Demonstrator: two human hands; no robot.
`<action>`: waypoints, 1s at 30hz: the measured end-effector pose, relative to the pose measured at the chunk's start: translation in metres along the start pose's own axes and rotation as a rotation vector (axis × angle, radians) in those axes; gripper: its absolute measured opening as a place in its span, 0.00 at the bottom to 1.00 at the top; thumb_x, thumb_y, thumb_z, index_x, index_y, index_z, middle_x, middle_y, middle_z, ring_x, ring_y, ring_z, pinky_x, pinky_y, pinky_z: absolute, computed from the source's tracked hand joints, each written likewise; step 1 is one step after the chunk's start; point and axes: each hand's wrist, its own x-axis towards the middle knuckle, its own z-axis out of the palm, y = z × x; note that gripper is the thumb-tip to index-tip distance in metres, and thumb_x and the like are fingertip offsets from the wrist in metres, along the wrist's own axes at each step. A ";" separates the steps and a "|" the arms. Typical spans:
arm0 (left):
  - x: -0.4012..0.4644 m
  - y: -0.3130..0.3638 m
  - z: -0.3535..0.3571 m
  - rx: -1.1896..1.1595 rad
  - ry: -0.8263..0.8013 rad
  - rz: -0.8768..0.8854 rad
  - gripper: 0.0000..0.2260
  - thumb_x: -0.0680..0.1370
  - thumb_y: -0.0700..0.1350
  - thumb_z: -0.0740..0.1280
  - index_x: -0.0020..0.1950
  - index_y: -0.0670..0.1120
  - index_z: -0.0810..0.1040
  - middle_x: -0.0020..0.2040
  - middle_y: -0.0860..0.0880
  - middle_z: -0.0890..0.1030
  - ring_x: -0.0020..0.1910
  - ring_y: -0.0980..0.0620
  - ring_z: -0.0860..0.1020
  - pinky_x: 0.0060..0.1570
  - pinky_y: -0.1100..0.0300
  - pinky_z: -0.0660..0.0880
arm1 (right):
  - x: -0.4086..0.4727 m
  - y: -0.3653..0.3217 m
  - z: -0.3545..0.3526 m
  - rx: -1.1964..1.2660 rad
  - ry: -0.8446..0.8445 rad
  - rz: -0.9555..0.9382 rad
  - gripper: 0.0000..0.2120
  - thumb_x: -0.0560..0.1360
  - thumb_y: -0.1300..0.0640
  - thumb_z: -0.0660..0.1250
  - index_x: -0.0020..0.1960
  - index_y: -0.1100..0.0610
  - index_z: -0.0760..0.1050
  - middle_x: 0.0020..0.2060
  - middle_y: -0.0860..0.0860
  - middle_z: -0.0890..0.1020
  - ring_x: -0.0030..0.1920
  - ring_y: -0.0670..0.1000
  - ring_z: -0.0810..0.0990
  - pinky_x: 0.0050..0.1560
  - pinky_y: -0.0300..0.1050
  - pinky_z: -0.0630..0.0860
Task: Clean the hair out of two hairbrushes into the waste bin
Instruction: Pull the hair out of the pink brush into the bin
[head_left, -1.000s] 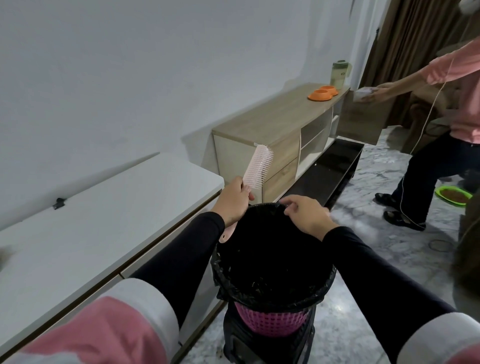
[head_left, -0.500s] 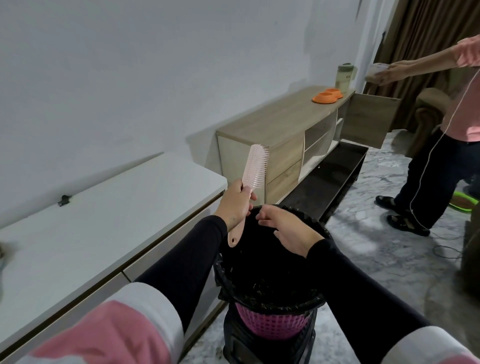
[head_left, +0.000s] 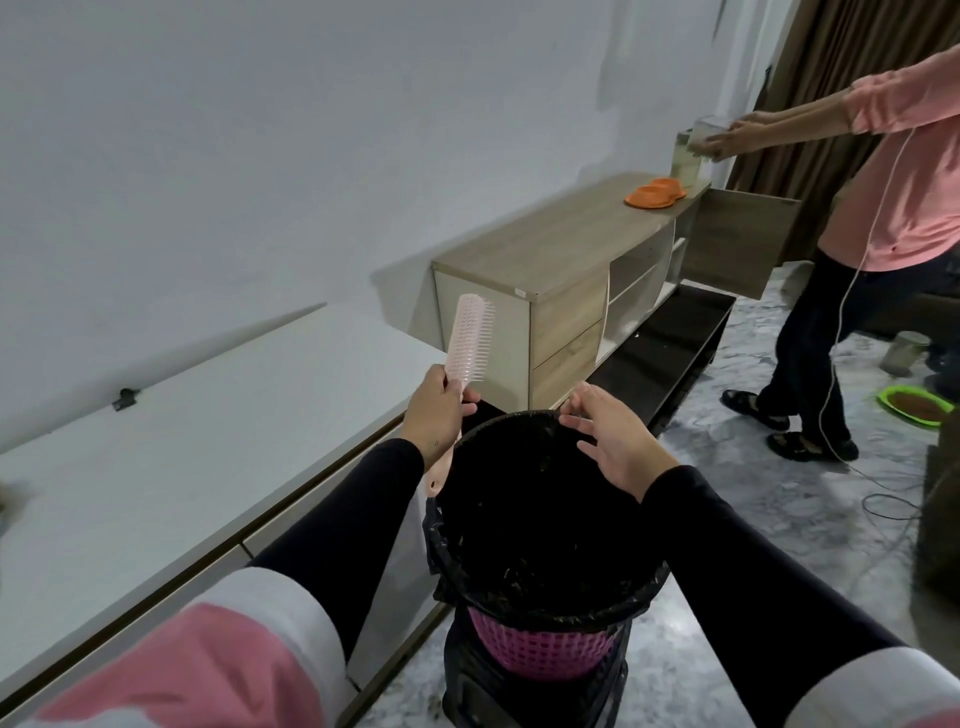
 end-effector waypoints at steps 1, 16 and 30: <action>0.001 0.000 -0.002 0.005 0.015 0.012 0.15 0.83 0.43 0.50 0.67 0.40 0.67 0.55 0.44 0.77 0.57 0.47 0.79 0.37 0.69 0.70 | 0.000 0.001 -0.002 -0.055 0.016 -0.010 0.17 0.81 0.49 0.53 0.35 0.51 0.68 0.41 0.47 0.75 0.51 0.50 0.76 0.59 0.49 0.65; 0.006 0.009 -0.007 -0.023 0.016 0.066 0.13 0.82 0.43 0.52 0.61 0.40 0.70 0.53 0.45 0.79 0.54 0.49 0.78 0.51 0.61 0.68 | -0.008 -0.006 -0.026 -1.020 0.248 -0.154 0.11 0.69 0.52 0.72 0.29 0.50 0.77 0.35 0.42 0.81 0.46 0.49 0.81 0.59 0.54 0.72; 0.003 0.012 0.005 -0.032 -0.046 0.050 0.14 0.82 0.43 0.52 0.63 0.41 0.70 0.53 0.47 0.80 0.59 0.48 0.77 0.57 0.58 0.68 | -0.004 0.004 -0.028 -0.919 0.090 -0.096 0.07 0.76 0.57 0.66 0.43 0.53 0.83 0.42 0.52 0.86 0.46 0.51 0.83 0.52 0.44 0.77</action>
